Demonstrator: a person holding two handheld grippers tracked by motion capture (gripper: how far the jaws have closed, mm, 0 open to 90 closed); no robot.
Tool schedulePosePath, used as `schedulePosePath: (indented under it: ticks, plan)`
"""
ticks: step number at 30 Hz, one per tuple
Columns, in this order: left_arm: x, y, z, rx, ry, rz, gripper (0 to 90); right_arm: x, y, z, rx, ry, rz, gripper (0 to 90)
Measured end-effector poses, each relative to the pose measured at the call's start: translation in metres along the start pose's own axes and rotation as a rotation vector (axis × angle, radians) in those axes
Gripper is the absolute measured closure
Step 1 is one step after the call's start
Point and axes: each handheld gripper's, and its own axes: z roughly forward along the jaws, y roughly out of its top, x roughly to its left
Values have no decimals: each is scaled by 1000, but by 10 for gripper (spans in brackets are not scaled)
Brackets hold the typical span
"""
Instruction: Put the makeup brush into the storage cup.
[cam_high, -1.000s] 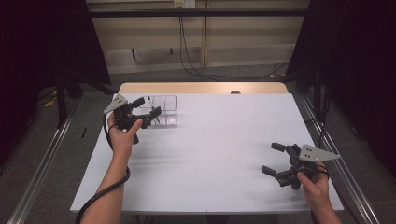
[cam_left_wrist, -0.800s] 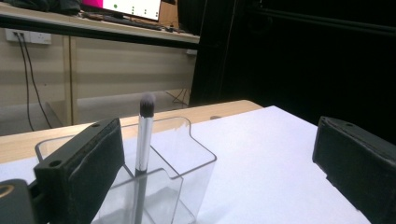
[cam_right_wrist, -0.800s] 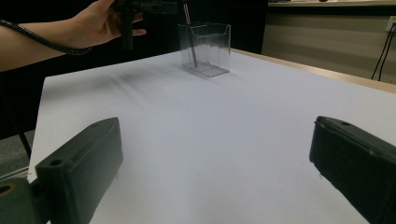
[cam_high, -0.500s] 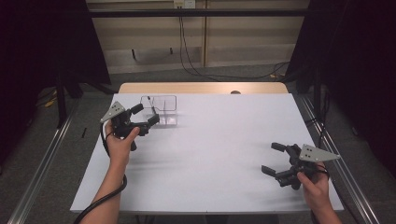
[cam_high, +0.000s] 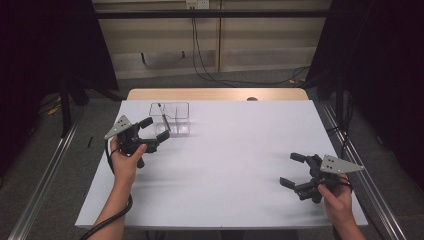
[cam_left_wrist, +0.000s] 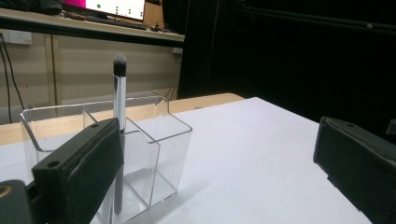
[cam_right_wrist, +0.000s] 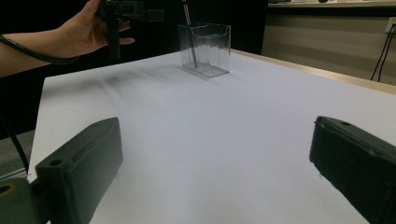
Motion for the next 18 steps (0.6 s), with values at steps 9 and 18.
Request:
schedulePosePath:
  ticks: [9,18]
  plan:
    - [-7,-2,-7,4,-27,17,12,0,0,0,0,-1,-1,21]
    - [-13,-4,-15,5,-59,25,4,0,0,0,0,-2,-3,21]
